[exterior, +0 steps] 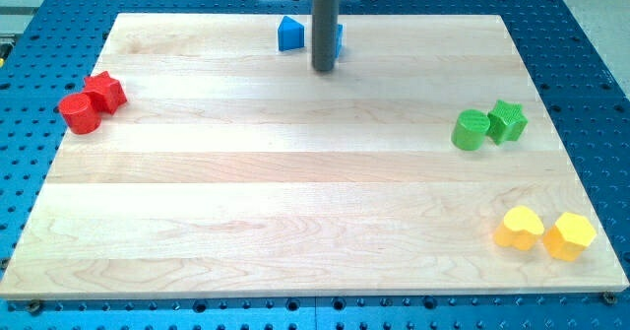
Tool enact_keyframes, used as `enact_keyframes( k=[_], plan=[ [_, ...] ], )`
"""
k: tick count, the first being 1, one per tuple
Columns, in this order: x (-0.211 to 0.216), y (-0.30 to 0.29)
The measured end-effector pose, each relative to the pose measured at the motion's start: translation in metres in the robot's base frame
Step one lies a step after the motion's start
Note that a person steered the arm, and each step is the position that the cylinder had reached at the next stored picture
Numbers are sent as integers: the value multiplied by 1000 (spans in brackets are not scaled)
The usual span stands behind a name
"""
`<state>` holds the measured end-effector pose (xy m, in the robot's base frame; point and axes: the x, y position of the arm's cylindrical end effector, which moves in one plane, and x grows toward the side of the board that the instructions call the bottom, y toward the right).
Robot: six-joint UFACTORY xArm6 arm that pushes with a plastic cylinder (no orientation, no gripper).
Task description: Move the red star to the left of the triangle
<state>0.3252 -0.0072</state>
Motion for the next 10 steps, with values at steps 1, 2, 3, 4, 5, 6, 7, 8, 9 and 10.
enact_keyframes(
  k=[1,2,3,4,5,6,7,8,9,10],
  plan=[
    [44,-84],
    [55,-98],
    [113,-152],
    [153,-225],
    [145,-297],
    [126,-283],
    [83,-254],
    [137,-284],
    [154,-296],
    [100,-297]
  ],
)
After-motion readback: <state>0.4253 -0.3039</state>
